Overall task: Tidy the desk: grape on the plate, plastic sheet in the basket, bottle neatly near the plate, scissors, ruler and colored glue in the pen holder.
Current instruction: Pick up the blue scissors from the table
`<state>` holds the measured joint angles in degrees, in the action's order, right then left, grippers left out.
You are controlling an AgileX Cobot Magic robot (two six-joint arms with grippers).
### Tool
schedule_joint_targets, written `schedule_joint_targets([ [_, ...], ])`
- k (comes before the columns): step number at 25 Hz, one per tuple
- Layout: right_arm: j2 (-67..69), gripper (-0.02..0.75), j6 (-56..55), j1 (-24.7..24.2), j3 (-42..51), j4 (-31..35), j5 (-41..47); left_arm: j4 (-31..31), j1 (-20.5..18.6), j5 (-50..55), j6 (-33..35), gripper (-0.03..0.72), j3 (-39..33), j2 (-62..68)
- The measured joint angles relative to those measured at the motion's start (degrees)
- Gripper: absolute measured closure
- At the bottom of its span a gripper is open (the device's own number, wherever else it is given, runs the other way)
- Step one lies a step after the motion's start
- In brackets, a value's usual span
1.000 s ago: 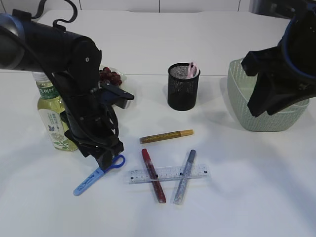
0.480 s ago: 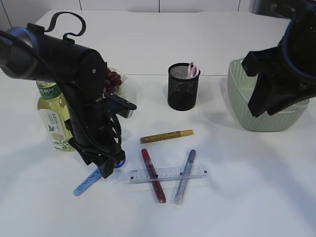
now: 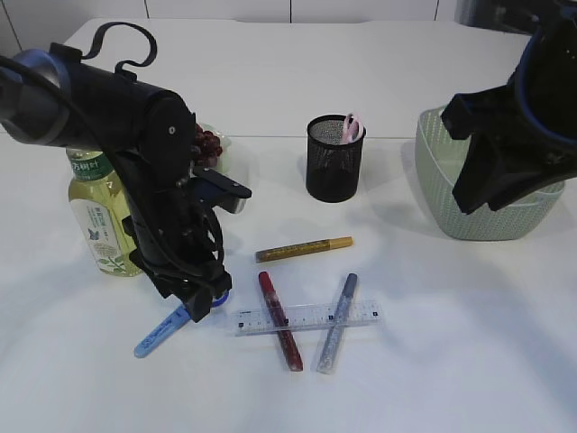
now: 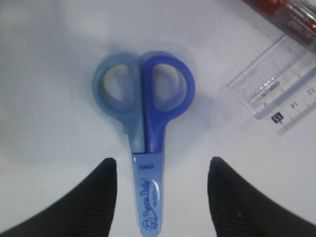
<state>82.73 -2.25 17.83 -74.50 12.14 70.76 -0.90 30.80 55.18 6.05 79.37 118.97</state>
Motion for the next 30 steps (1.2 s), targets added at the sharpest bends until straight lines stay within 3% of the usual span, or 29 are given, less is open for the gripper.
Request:
schedule_joint_targets([
  [30,0.0,0.498,0.0,0.0,0.0,-0.4,0.0,-0.1,0.0,-2.4,0.1,0.263,0.0,3.6],
])
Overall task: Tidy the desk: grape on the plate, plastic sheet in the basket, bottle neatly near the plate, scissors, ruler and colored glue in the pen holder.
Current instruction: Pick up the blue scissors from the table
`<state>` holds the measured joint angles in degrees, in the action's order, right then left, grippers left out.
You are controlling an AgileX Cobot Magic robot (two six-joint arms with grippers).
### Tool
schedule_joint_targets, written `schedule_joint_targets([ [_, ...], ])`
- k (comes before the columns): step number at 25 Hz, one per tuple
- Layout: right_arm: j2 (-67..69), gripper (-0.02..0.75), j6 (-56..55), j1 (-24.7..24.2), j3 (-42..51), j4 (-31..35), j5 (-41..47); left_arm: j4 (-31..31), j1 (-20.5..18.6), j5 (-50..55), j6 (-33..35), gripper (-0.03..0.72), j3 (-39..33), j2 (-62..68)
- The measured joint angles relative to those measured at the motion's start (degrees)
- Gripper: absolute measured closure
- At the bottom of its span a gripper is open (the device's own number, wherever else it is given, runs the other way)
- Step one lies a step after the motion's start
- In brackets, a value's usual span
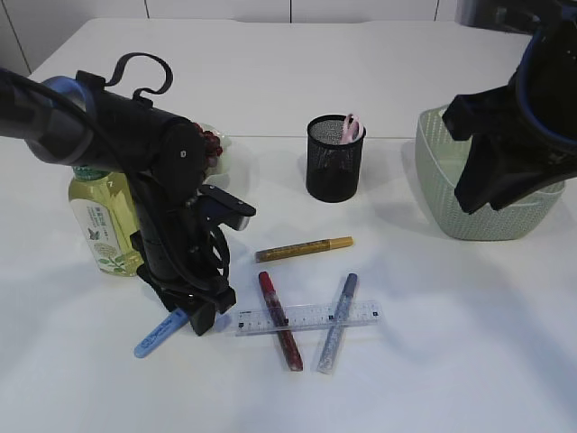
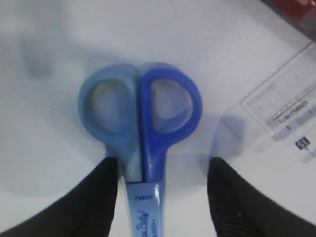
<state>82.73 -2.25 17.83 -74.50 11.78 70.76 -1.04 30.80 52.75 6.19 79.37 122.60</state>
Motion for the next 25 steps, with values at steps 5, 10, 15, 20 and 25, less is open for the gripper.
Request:
schedule_joint_targets([
  [5,0.0,0.498,0.0,0.0,0.0,-0.9,0.0,0.0,0.0,-0.1,0.0,0.263,0.0,0.2],
  [10,0.0,0.498,0.0,0.0,0.0,-1.1,0.0,-0.1,0.0,-0.8,0.0,0.305,0.0,0.2],
  [15,0.0,0.498,0.0,0.0,0.0,-1.5,0.0,-0.1,0.0,-1.1,0.0,0.333,0.0,0.2],
  [20,0.0,0.498,0.0,0.0,0.0,-1.5,0.0,-0.1,0.0,-1.3,0.0,0.337,0.0,0.2],
  [25,0.0,0.498,0.0,0.0,0.0,-1.5,0.0,0.1,0.0,-2.5,0.0,0.337,0.0,0.2],
])
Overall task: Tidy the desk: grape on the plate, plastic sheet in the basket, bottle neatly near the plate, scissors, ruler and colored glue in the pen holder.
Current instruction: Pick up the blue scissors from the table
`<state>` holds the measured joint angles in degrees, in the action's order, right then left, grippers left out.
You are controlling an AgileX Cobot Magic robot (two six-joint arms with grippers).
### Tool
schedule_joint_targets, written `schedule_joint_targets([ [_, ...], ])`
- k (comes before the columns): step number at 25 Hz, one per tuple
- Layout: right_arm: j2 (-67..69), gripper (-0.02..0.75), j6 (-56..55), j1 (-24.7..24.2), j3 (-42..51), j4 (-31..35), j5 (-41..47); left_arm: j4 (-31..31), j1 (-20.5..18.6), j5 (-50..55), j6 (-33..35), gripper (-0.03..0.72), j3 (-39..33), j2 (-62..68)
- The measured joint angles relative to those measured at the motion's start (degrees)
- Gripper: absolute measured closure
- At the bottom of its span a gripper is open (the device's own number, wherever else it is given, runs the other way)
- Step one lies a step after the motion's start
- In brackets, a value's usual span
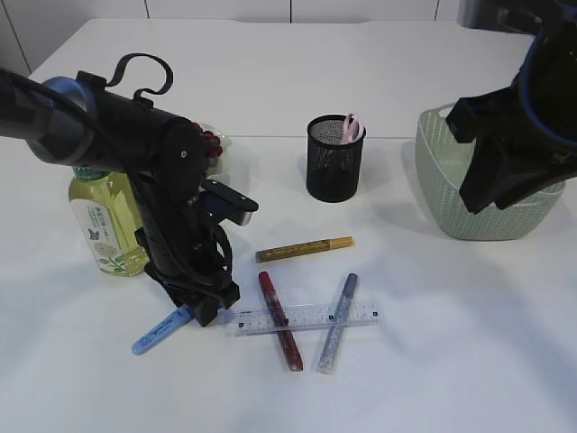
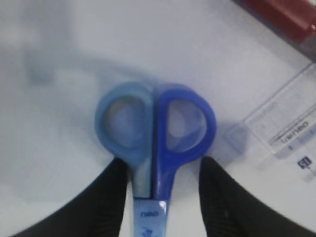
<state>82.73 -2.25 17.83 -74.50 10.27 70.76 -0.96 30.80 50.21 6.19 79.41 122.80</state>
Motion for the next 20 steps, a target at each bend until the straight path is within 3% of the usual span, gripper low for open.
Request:
schedule_joint_targets([
  [10,0.0,0.498,0.0,0.0,0.0,0.0,0.0,1.0,0.0,-1.1,0.0,0.338,0.0,0.0],
  [20,0.0,0.498,0.0,0.0,0.0,0.0,0.0,1.5,0.0,-1.9,0.1,0.412,-0.8,0.0],
])
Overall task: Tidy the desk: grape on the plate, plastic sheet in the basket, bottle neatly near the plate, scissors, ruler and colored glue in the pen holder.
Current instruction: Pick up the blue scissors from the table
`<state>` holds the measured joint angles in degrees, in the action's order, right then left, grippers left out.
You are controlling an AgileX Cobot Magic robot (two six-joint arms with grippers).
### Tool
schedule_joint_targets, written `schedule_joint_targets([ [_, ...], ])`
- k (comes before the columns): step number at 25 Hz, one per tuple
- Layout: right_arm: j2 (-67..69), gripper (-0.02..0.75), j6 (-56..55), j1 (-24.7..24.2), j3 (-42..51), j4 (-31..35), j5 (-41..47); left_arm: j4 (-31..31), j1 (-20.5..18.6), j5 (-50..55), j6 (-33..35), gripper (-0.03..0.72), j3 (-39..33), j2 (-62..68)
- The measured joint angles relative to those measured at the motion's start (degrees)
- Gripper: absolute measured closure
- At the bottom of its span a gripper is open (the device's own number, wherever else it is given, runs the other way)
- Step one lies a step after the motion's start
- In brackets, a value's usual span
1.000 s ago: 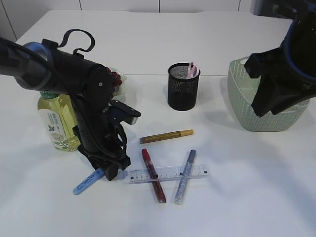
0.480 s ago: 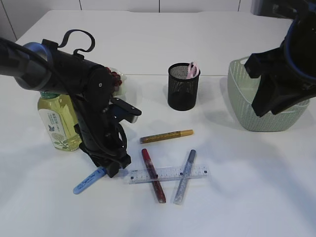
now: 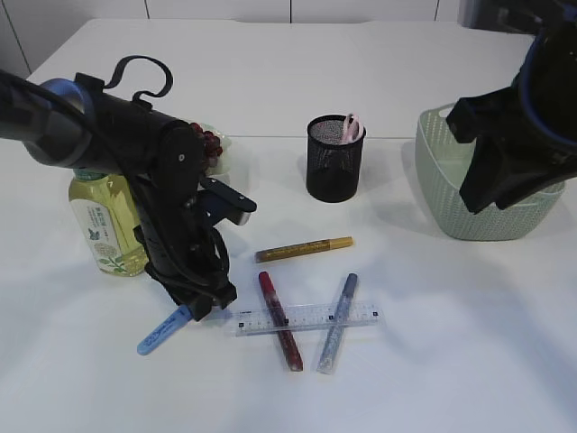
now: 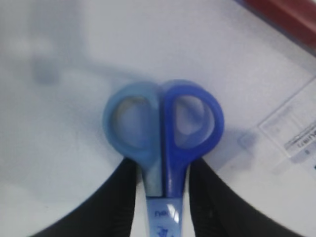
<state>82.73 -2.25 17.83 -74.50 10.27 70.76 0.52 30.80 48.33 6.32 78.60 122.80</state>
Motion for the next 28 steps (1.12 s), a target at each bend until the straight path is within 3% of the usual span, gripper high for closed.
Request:
schedule_joint_targets([
  [13,0.0,0.498,0.0,0.0,0.0,0.0,0.0,-0.2,0.0,-1.0,0.0,0.503,-0.3,-0.2],
  [28,0.0,0.498,0.0,0.0,0.0,-0.1,0.0,-3.1,0.0,-2.7,0.0,0.506,-0.3,-0.2],
])
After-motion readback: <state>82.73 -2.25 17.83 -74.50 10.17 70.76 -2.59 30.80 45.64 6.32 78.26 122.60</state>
